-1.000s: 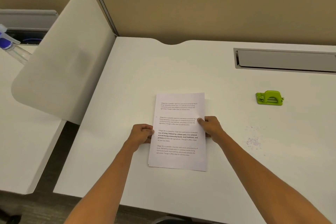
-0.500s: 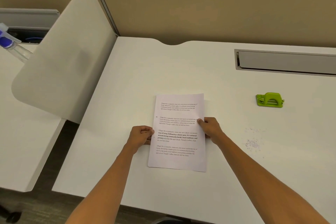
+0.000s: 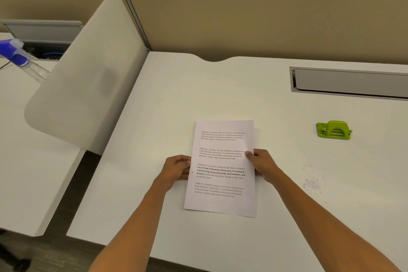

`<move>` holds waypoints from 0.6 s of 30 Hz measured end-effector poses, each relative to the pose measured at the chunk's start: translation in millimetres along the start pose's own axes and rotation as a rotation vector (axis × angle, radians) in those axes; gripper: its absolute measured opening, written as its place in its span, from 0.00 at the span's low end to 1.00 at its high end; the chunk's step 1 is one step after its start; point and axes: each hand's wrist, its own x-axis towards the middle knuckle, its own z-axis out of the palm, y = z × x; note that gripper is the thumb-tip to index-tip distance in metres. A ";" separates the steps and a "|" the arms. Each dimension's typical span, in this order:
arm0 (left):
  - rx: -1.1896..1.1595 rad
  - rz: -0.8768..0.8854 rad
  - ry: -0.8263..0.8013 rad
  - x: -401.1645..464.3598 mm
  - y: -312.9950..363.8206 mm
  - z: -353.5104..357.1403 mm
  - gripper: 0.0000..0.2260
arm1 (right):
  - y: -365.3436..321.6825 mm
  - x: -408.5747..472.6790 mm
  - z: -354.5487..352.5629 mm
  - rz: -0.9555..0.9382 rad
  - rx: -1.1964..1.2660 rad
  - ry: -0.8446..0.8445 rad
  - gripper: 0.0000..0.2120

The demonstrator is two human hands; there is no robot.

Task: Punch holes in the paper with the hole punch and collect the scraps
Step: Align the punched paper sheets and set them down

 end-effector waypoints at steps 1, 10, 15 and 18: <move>-0.020 0.001 -0.007 0.1 -0.5 1.7 0.08 | -0.4 -0.6 -1.7 -0.003 0.000 -0.005 0.20; -0.164 -0.023 -0.078 1.1 -6.1 14.7 0.08 | 1.6 -2.6 -25.0 -0.020 0.072 -0.057 0.17; -0.177 -0.014 -0.096 1.6 -5.4 23.4 0.07 | 4.4 -1.7 -36.0 -0.037 0.103 -0.089 0.15; -0.179 -0.008 -0.129 1.8 -2.7 28.6 0.07 | 5.0 -0.6 -42.0 -0.041 0.110 -0.091 0.15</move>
